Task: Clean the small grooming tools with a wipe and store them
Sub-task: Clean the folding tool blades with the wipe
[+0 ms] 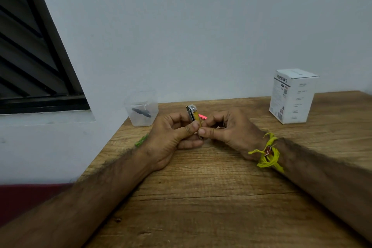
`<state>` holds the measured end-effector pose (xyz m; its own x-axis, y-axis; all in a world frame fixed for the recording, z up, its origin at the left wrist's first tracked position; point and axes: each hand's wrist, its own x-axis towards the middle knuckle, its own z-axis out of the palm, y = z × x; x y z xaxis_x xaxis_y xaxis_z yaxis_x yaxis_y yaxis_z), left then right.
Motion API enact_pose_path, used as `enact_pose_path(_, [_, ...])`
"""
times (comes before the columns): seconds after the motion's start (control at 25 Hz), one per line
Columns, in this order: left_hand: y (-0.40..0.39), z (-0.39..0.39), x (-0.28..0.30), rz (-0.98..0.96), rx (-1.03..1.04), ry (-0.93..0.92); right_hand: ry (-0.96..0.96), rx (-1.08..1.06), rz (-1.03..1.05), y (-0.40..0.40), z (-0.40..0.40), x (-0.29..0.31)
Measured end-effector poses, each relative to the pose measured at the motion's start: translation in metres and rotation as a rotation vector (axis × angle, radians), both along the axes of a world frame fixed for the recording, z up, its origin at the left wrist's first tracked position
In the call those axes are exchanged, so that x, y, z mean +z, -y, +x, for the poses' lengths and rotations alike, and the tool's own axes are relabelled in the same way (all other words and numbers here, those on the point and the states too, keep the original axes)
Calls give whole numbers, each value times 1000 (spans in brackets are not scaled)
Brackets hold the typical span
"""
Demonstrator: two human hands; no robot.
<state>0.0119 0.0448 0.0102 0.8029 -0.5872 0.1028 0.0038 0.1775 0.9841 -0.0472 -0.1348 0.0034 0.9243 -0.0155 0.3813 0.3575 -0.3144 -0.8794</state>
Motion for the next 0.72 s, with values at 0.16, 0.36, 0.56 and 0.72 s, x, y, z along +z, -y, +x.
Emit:
enact_pose_path(0.16, [5, -5, 1, 21, 77, 53, -9, 1, 26, 4, 1, -2])
enact_pose_path(0.36, [-2, -4, 4, 68, 53, 40, 30, -268, 159, 3, 10, -3])
enact_pose_path(0.56, [-3, -4, 11, 233, -70, 159, 81, -450, 308, 6, 16, 6])
enact_pose_path(0.72, [0, -7, 12, 272, -121, 226, 89, -457, 353, 9, 14, 4])
